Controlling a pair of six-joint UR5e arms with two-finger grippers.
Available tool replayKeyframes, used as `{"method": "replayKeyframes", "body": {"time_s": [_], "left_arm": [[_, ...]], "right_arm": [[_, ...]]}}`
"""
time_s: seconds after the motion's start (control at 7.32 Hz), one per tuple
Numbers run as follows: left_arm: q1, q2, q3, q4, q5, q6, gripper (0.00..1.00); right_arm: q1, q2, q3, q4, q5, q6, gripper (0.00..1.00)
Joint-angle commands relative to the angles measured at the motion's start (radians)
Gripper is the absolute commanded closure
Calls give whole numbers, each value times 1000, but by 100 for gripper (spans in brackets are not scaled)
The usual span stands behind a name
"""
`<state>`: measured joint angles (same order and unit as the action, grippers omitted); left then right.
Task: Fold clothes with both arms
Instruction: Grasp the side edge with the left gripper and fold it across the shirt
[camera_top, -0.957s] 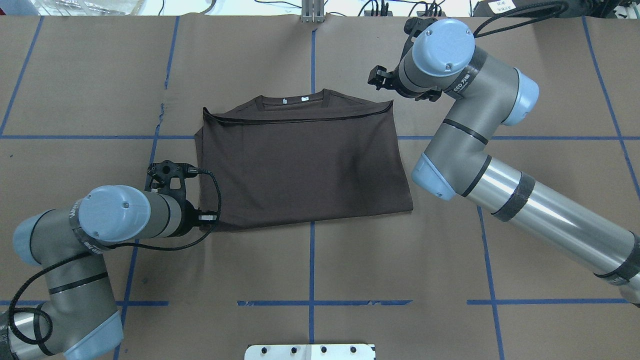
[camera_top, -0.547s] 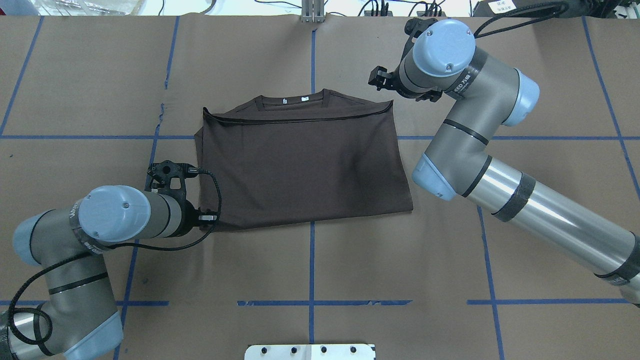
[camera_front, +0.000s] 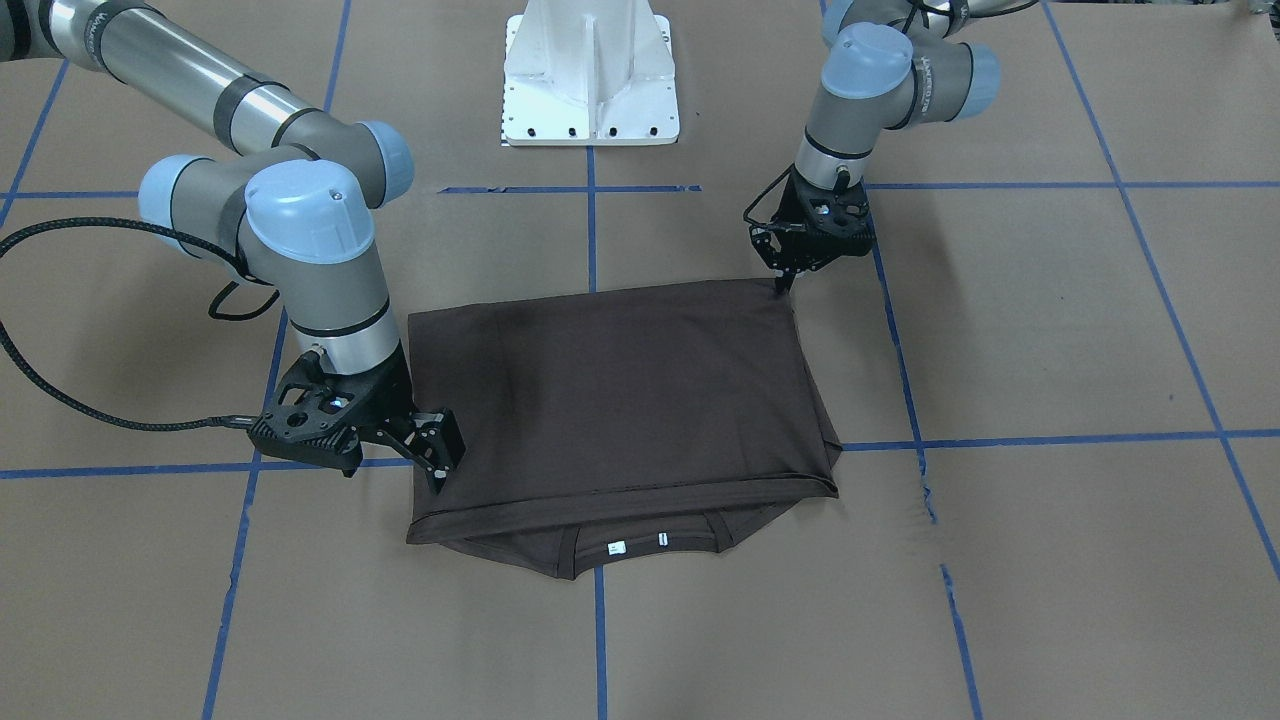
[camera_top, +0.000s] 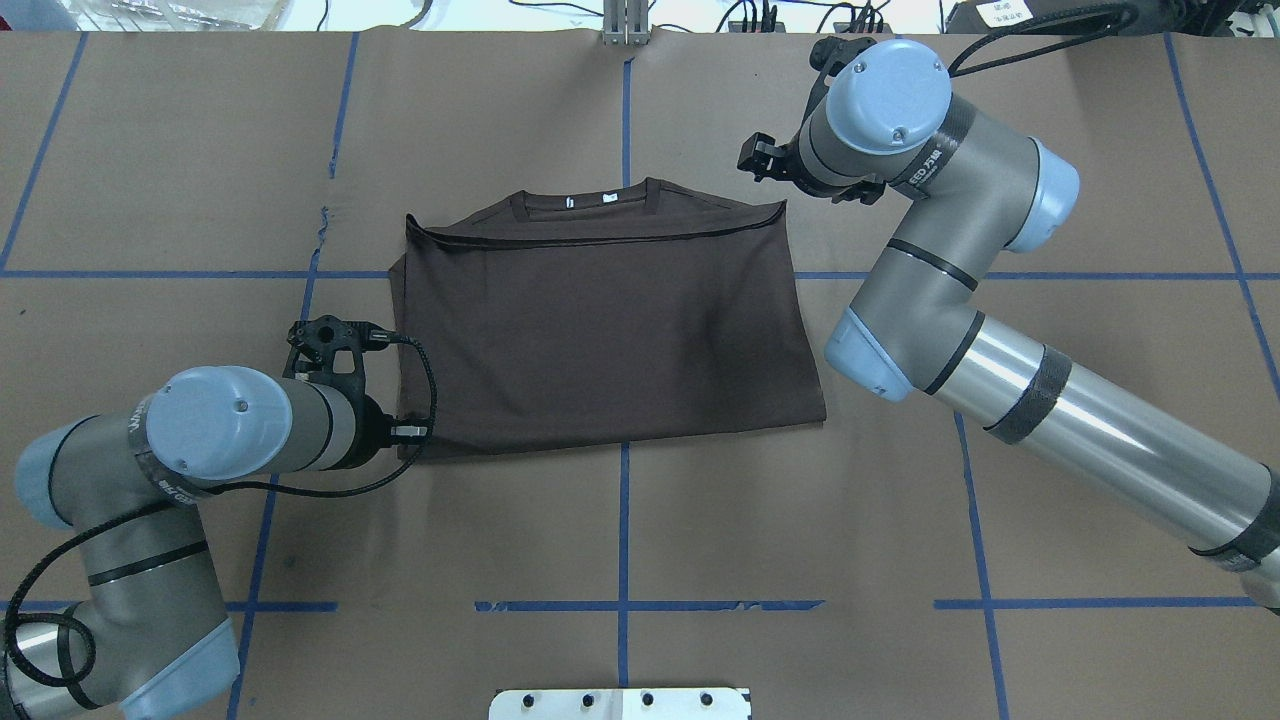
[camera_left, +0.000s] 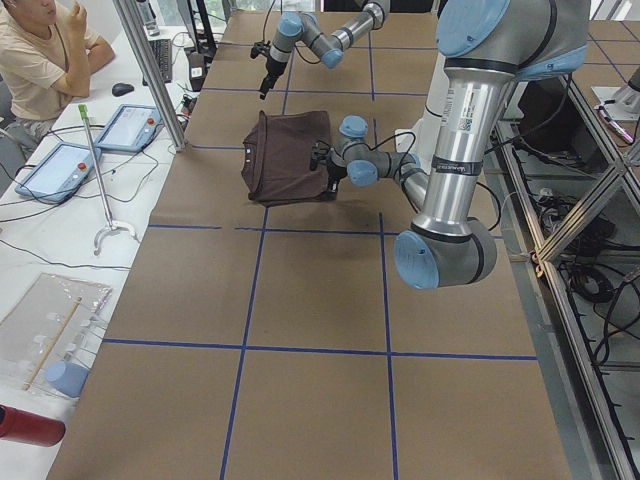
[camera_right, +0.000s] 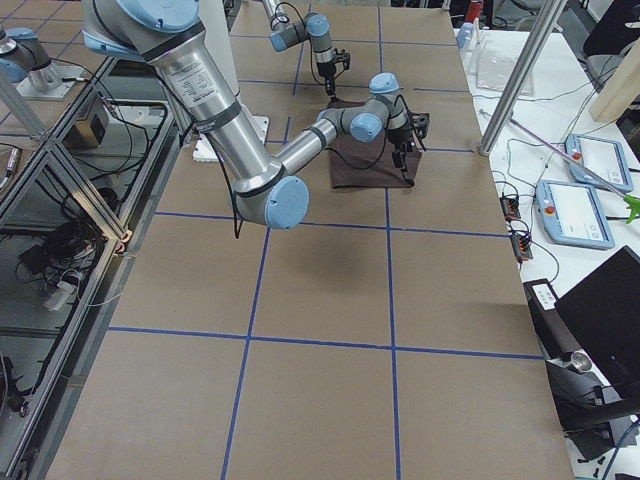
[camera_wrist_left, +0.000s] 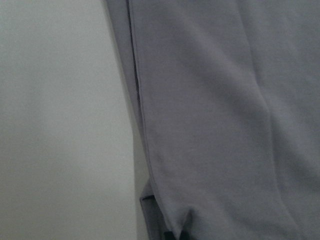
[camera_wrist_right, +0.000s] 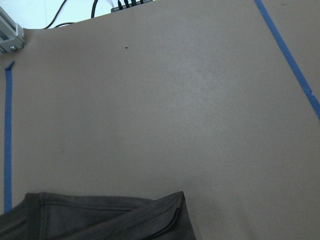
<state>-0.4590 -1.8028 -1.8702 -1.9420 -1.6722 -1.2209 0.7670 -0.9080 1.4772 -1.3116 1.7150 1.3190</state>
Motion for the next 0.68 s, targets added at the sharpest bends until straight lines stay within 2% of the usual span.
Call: {"method": "replayKeyframes", "body": {"time_s": [0.0,0.14,0.27,0.41,0.55], "left_arm": [[-115,7,60,-3,2,169,100],[-207,-6,144,-46,2,255,100],[-301,-30,261,-149,2,349,100],[-391,-147,445,-222,2,421,100],[-447,-303,673,-286,2,440,100]], "right_arm": [[0,0,0,0,0,2,0],[0,0,0,0,0,5,0],[-2,0,0,0,0,8,0],[-2,1,0,0,0,9,0],[-2,3,0,0,0,12,0]]}}
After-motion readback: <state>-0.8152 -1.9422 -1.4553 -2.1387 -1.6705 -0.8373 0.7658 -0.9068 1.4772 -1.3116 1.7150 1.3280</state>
